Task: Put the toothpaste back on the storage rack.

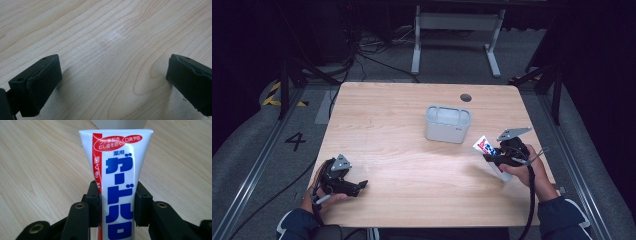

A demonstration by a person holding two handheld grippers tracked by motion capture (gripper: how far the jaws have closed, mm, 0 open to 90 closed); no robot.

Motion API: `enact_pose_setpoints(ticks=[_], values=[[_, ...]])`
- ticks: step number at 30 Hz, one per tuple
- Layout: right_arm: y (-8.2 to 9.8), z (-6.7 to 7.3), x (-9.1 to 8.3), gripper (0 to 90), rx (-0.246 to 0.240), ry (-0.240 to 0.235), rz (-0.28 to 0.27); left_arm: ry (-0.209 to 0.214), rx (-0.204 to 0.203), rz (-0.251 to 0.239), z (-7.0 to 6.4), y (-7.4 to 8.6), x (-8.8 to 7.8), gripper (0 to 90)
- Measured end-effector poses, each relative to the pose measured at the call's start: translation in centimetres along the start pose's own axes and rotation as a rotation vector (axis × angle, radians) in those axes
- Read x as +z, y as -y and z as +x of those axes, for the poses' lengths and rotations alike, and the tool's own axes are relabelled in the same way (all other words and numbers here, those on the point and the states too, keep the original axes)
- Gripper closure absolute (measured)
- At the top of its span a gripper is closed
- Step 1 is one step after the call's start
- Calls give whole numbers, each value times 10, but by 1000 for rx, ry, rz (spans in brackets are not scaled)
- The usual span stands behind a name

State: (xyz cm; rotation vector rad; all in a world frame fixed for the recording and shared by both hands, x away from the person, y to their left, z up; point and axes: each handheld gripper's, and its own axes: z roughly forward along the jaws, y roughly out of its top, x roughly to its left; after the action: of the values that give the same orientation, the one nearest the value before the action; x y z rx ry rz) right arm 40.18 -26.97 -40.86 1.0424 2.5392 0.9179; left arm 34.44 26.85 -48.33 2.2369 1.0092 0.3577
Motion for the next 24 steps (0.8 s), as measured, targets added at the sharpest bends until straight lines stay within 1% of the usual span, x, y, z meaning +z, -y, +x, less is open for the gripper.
enact_pose_setpoints(ticks=[5, 8, 13, 14, 19, 22, 24], values=[[-4, 2, -6, 649, -7, -1, -52, 0, 0, 0, 0, 0, 0, 5], [-8, 4, -12, 650, -34, 11, -72, 0, 0, -1, 0, 0, 0, 5], [-12, 4, -23, 651, -33, 16, -150, 0, 0, 0, 0, 0, 0, 5], [-12, 4, -23, 651, -33, 16, -150, 0, 0, 0, 0, 0, 0, 5], [-18, 4, -31, 651, -34, 28, -187, 0, 0, 0, 0, 0, 0, 5], [-22, 3, -34, 650, -28, 24, -213, -1, 1, 0, 0, 0, 0, 5], [-25, 4, -35, 650, -39, 28, -218, -1, 2, 0, 0, 0, 0, 5]])
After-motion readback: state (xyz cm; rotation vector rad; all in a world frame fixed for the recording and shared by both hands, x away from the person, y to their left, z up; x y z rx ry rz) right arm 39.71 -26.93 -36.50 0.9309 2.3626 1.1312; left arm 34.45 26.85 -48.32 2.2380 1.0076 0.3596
